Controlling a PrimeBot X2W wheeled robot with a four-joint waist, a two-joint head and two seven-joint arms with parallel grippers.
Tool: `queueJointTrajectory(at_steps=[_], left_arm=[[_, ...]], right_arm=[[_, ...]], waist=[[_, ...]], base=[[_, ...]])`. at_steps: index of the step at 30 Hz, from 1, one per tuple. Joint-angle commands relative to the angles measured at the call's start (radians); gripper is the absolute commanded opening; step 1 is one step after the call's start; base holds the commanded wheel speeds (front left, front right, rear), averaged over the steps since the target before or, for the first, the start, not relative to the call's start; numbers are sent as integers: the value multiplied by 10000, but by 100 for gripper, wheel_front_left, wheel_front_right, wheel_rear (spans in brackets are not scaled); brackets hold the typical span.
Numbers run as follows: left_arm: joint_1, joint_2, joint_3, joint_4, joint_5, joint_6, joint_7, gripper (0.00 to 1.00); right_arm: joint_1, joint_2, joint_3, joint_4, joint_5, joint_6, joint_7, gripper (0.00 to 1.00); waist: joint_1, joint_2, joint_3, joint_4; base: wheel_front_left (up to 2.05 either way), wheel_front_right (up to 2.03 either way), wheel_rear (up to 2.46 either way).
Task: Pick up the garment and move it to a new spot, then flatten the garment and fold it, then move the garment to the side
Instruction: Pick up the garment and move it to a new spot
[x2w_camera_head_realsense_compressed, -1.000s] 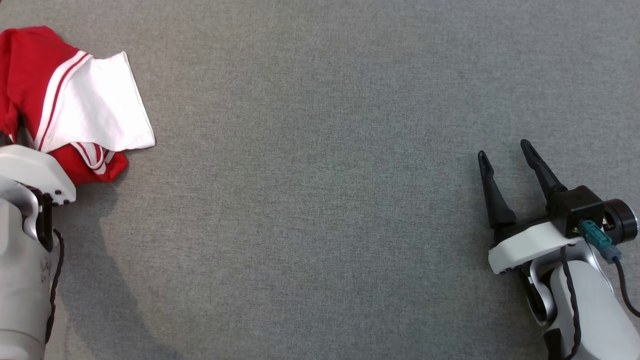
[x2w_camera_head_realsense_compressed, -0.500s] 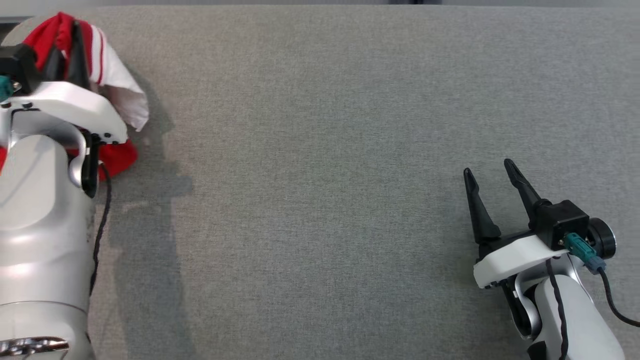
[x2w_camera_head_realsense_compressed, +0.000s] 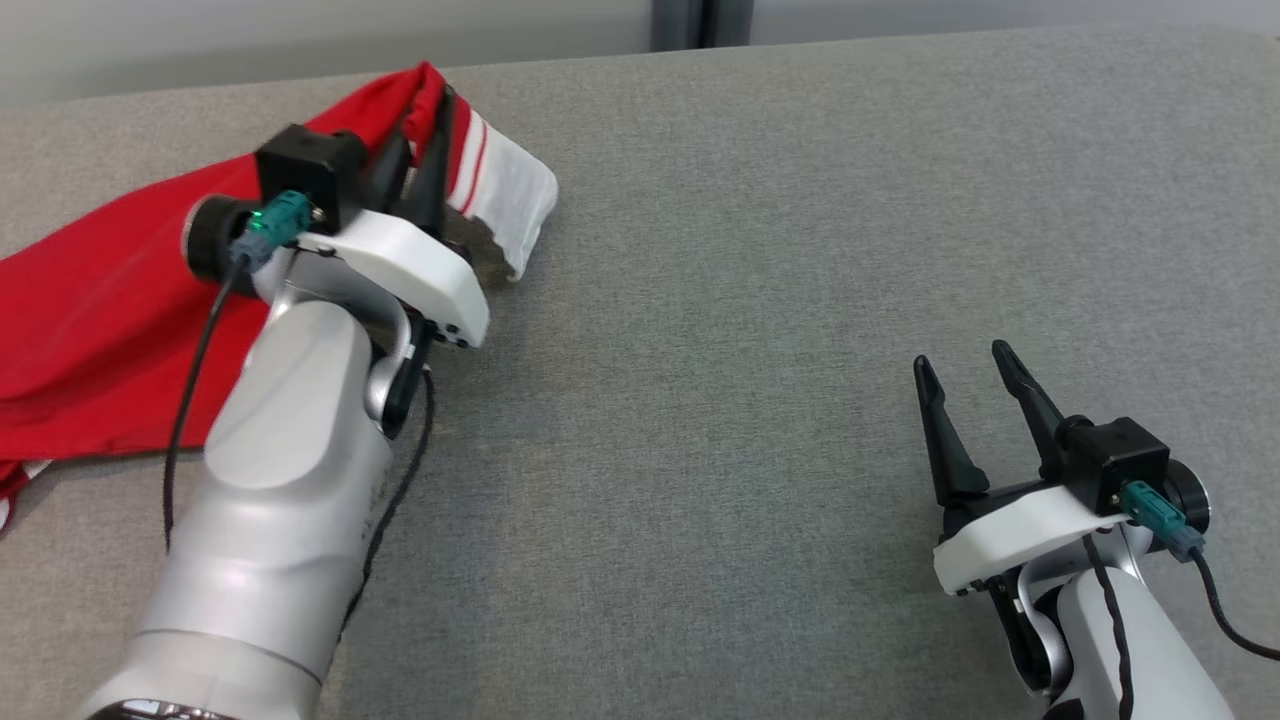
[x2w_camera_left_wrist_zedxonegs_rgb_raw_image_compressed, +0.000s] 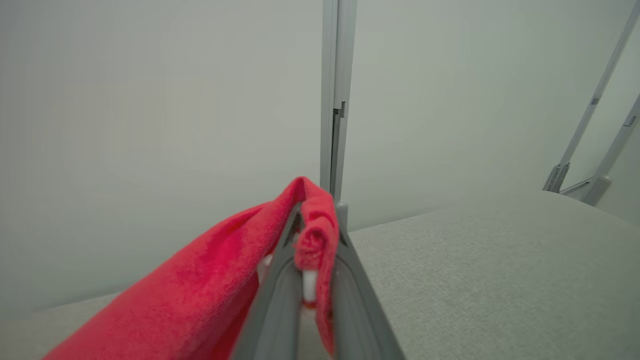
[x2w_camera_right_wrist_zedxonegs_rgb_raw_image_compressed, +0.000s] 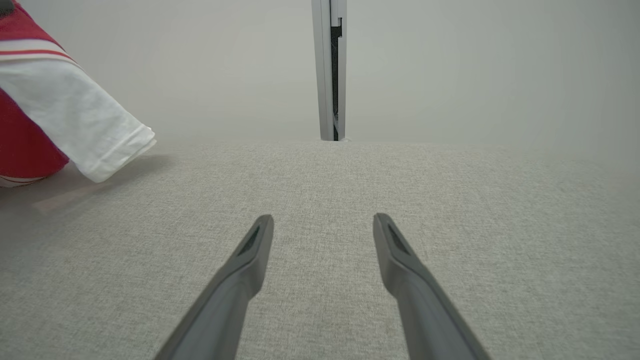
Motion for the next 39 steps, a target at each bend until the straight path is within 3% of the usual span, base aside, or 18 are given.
queueJointTrajectory(at_steps=[1, 7, 12, 20, 25, 26, 27, 28, 34, 39], left_arm=[[130, 28, -127, -83, -213, -52, -50, 0], [739, 24, -2951, -1272, -2392, 34, -49, 0], [792, 23, -4834, -2038, -3221, 452, -51, 0], [864, 30, -7043, -3554, -4127, 761, -39, 0], [878, 25, -7733, -3841, -4269, 1043, -39, 0], [928, 31, -7748, -3792, -4216, 1139, -39, 7], [1001, 34, -7693, -3765, -4161, 1219, -39, 44], [1087, 35, -7636, -3673, -4132, 1288, -39, 100], [1592, 32, -6668, -3124, -3485, 1604, -37, 100], [2415, 52, -5143, -2792, -2811, 1688, -39, 100]], right_arm=[[109, -43, 1, 10, 46, 1, -3, 100], [244, -43, 126, 63, 123, 1, -3, 100], [287, -44, 166, 62, 185, 1, -3, 100], [431, -44, 119, 97, 179, 1, -2, 100], [437, -43, 133, 118, 209, 1, -2, 100], [436, -45, 126, 119, 213, 1, -2, 100], [434, -43, 119, 117, 213, 1, -2, 100], [436, -42, 114, 113, 212, 1, -2, 100], [550, -43, -106, 61, 126, 1, -2, 100], [658, -45, -205, 8, 26, 1, -2, 100]], waist=[[0, 0, -58, -135], [0, 0, -196, -493], [0, 0, -264, -715], [0, 0, -468, -760], [0, 0, -559, -734], [0, 0, -581, -713], [0, 0, -597, -694], [0, 0, -614, -674], [0, 0, -765, -411], [0, 0, -965, -165]], base=[[0, 0, 0], [0, 0, 0], [0, 0, 0], [0, 0, 0], [0, 0, 0], [0, 0, 0], [0, 0, 0], [0, 0, 0], [0, 0, 0], [0, 0, 0]])
